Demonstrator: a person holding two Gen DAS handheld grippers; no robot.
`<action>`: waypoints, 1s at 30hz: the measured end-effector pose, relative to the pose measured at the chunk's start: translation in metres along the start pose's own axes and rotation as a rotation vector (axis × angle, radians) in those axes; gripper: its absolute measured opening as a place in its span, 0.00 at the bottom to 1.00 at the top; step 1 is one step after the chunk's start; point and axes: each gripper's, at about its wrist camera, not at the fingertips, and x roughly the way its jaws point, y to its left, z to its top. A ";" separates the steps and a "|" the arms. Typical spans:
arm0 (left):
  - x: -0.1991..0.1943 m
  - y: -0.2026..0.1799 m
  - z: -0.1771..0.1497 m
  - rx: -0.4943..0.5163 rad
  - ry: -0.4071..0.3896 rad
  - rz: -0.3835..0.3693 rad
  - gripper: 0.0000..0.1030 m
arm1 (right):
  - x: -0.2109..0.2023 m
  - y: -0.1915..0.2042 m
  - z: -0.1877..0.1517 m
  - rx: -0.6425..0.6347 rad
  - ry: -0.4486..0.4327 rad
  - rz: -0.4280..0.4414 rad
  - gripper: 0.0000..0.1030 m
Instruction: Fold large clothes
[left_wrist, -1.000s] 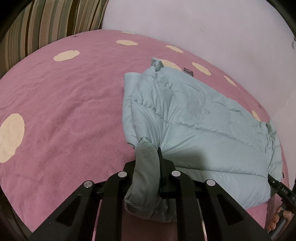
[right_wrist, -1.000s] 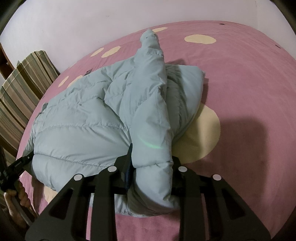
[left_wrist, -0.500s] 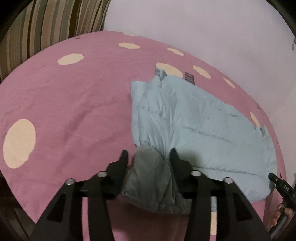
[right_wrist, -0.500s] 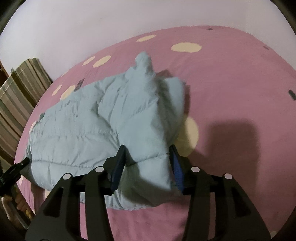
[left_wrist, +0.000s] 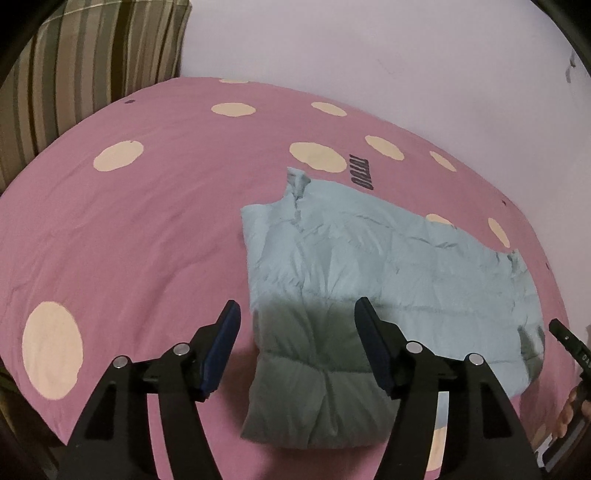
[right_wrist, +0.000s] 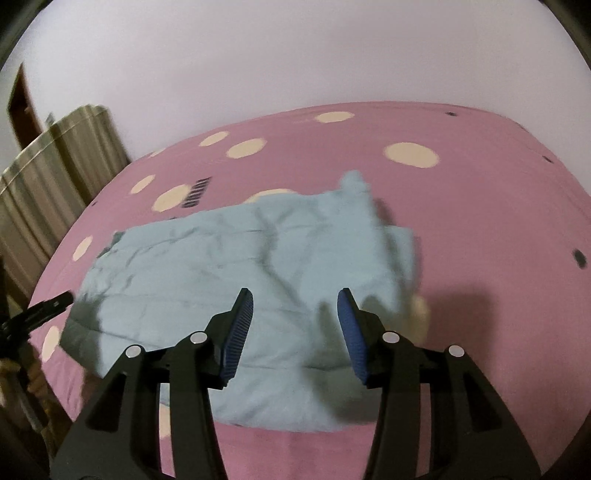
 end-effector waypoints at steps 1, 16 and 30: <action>0.003 0.000 0.002 -0.001 0.008 -0.007 0.62 | 0.004 0.009 0.000 -0.016 0.004 0.008 0.46; 0.025 0.003 0.008 0.020 0.047 0.039 0.62 | 0.077 0.105 0.006 -0.186 0.100 0.016 0.46; 0.055 0.000 0.008 0.029 0.084 0.024 0.69 | 0.124 0.110 -0.023 -0.233 0.170 -0.071 0.47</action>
